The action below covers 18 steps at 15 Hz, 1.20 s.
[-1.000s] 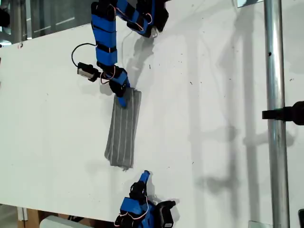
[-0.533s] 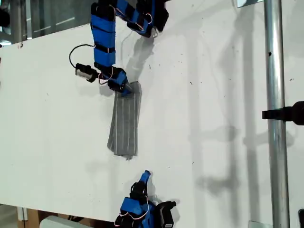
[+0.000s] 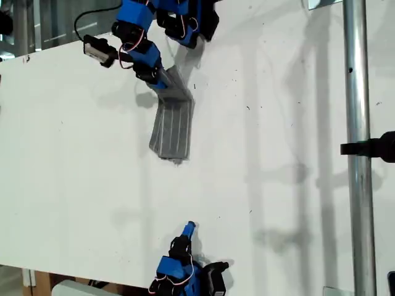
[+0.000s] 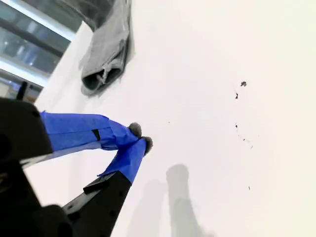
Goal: Grasp corners of a towel and fold twice.
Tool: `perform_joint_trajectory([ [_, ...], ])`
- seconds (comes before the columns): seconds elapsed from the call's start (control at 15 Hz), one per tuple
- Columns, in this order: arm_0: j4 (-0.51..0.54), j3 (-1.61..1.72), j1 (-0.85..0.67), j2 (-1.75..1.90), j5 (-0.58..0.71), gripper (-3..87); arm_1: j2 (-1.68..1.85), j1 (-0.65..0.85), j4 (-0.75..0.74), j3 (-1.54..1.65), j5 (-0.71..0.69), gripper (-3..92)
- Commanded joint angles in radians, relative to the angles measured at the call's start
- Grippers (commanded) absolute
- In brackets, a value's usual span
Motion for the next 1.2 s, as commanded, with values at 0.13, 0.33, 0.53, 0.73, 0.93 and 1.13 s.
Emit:
perform_joint_trajectory([
  [0.13,-0.005,-0.011,-0.002,0.006,-0.008,-2.6,-0.442,-0.064,-0.331,-0.314,-0.032,-0.3],
  [0.33,-0.005,-0.011,0.0,0.006,-0.008,-2.6,-0.667,-0.083,-0.462,-0.463,-0.057,-0.3],
  [0.53,-0.003,-0.006,-0.003,0.006,-0.008,-2.6,-0.781,-0.087,-0.692,-0.477,-0.063,21.8],
  [0.73,-0.005,-0.005,-0.011,0.006,-0.003,-2.4,-0.769,-0.051,-0.779,-0.543,-0.063,15.4],
  [0.93,-0.003,0.002,-0.009,0.006,-0.008,-2.2,-0.635,0.0,-0.646,-0.597,-0.08,15.4],
  [1.13,0.026,0.026,-0.014,0.006,-0.095,1.8,-0.374,0.037,-0.397,-0.495,-0.135,0.5],
])
